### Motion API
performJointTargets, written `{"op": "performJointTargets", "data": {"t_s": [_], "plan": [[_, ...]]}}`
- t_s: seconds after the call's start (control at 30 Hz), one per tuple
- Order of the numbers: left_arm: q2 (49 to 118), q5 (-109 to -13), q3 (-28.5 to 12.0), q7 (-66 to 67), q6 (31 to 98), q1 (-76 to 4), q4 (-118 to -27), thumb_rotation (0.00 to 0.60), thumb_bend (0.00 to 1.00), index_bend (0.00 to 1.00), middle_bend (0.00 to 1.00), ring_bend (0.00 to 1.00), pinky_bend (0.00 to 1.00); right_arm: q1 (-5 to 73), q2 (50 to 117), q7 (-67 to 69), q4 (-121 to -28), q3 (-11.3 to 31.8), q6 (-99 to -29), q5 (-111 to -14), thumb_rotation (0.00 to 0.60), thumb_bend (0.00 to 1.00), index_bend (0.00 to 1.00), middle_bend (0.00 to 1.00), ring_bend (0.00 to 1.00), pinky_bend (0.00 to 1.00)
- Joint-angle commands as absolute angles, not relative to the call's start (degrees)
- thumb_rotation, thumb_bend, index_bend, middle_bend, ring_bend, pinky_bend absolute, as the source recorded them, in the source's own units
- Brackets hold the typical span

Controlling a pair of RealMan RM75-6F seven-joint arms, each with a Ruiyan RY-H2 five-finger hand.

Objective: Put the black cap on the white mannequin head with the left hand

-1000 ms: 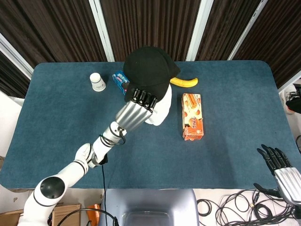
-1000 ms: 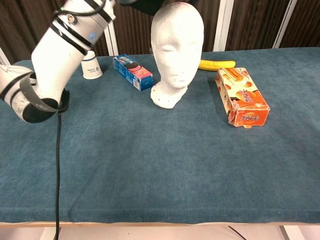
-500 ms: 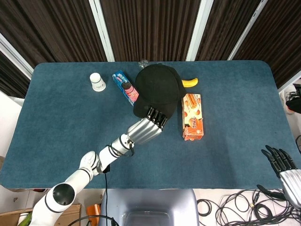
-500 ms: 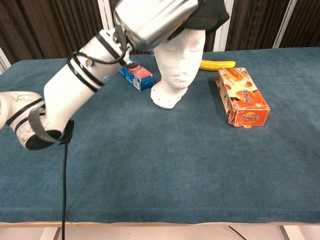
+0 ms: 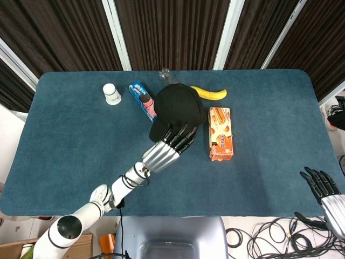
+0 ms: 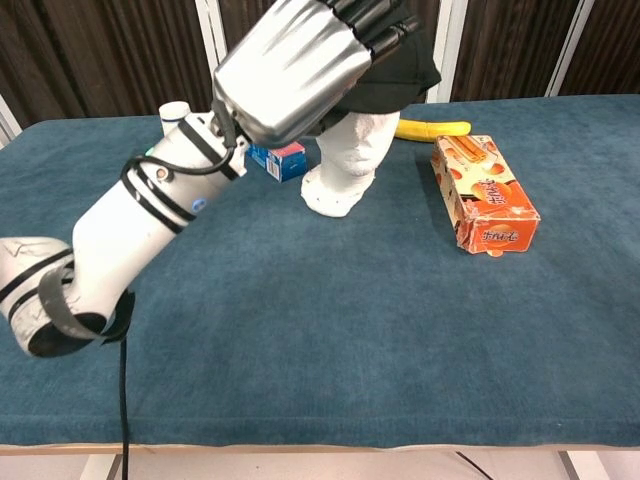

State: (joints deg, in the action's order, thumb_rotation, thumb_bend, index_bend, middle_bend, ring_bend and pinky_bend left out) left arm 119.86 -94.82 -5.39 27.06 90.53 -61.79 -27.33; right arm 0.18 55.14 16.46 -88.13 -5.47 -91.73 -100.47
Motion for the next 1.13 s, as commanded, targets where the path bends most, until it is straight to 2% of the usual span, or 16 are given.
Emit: {"op": "performJointTargets", "data": {"t_s": [0.03,0.17,0.3,0.47,0.67,0.77,0.83,0.93,1.13], "plan": [[118.4,-96.2,-3.7,28.6,92.5,-59.4,-31.5,0.6,0.29,0.03,0.0,0.01,0.26,0.3,55.2,15.9,-88.4,-5.5,-91.4,-100.4,0.6,0.08,0.0,0.0,0.0,0.0],[115.8,-96.8,-2.1,30.9,94.0,-55.6,-38.4,0.6,0.28,0.02,0.0,0.0,0.23,0.3,55.4,14.9,-88.7,-5.4,-91.1,-100.2,0.6,0.08,0.0,0.0,0.0,0.0],[110.6,-95.3,0.0,31.5,96.2,-48.2,-49.5,0.6,0.27,0.02,0.0,0.0,0.2,0.5,55.6,13.8,-89.0,-5.4,-90.3,-100.1,0.6,0.08,0.0,0.0,0.0,0.0],[98.2,-86.8,2.7,28.3,96.4,-35.5,-69.1,0.6,0.27,0.01,0.01,0.0,0.17,1.0,56.1,11.3,-89.9,-5.5,-88.9,-100.2,0.6,0.08,0.0,0.0,0.0,0.0],[79.2,-71.7,5.1,22.3,89.3,-25.6,-90.2,0.6,0.27,0.0,0.0,0.01,0.13,1.5,56.8,7.6,-91.3,-5.4,-87.2,-99.7,0.6,0.08,0.0,0.0,0.0,0.0],[75.2,-71.7,6.5,16.6,89.9,-21.8,-90.2,0.6,0.28,0.0,0.0,0.01,0.13,1.7,57.1,6.0,-92.0,-5.2,-86.4,-99.1,0.6,0.08,0.0,0.0,0.0,0.0],[75.7,-73.3,6.9,13.7,92.3,-19.0,-87.1,0.6,0.29,0.0,0.0,0.01,0.12,1.7,57.5,4.8,-92.3,-5.0,-86.0,-98.7,0.6,0.08,0.0,0.0,0.0,0.0],[76.2,-75.3,7.6,9.7,92.4,-16.8,-85.4,0.6,0.29,0.0,0.01,0.01,0.11,2.0,58.0,3.2,-92.8,-4.7,-84.8,-97.6,0.6,0.08,0.0,0.0,0.0,0.0],[76.3,-77.0,6.3,11.8,92.9,-14.9,-84.7,0.6,0.3,0.0,0.01,0.01,0.09,2.5,58.7,0.7,-93.7,-4.3,-83.6,-96.7,0.6,0.08,0.0,0.0,0.0,0.0]]}}
